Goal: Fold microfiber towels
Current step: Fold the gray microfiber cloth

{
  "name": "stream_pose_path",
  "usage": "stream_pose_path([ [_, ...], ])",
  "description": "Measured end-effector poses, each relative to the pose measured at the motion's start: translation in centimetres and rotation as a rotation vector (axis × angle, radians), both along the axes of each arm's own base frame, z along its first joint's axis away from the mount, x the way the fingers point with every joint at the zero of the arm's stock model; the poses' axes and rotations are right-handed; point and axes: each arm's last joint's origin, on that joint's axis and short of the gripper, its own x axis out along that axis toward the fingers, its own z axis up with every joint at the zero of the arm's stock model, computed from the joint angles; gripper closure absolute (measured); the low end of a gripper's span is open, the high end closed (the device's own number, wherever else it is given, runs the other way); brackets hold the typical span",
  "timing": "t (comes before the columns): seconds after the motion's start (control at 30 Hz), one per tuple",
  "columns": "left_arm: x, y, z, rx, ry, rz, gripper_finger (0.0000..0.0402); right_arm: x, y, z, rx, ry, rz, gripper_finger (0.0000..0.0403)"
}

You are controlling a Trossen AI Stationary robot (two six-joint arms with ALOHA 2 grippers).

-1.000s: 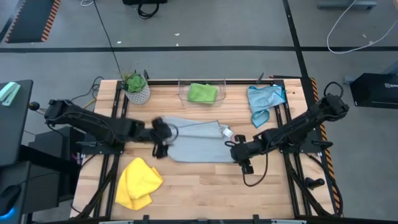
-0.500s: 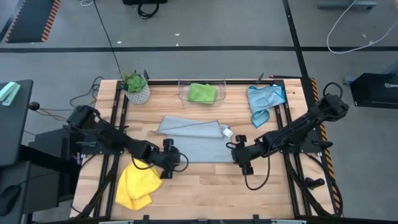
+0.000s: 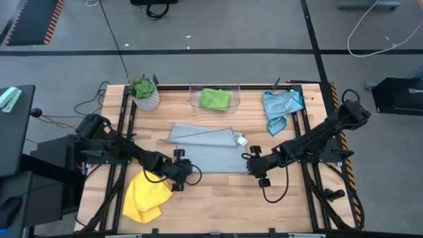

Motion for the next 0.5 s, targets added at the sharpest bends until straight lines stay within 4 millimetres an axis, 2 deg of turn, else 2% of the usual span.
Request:
stream_pose_path([
  [0.13,0.0,0.0,0.0,-0.008,0.005,-0.006,0.0374,0.2,0.1,-1.2,-0.015,0.027,0.006,0.0264],
  [0.3,0.0,-0.2,0.0,-0.041,0.014,-0.023,0.0384,0.8,0.3,-2.6,-0.033,0.049,0.023,0.0275],
  [0.5,-0.2,-1.1,0.1,-0.136,0.026,-0.085,0.0378,0.3,1.1,-2.4,-0.009,0.047,0.022,0.0360],
])
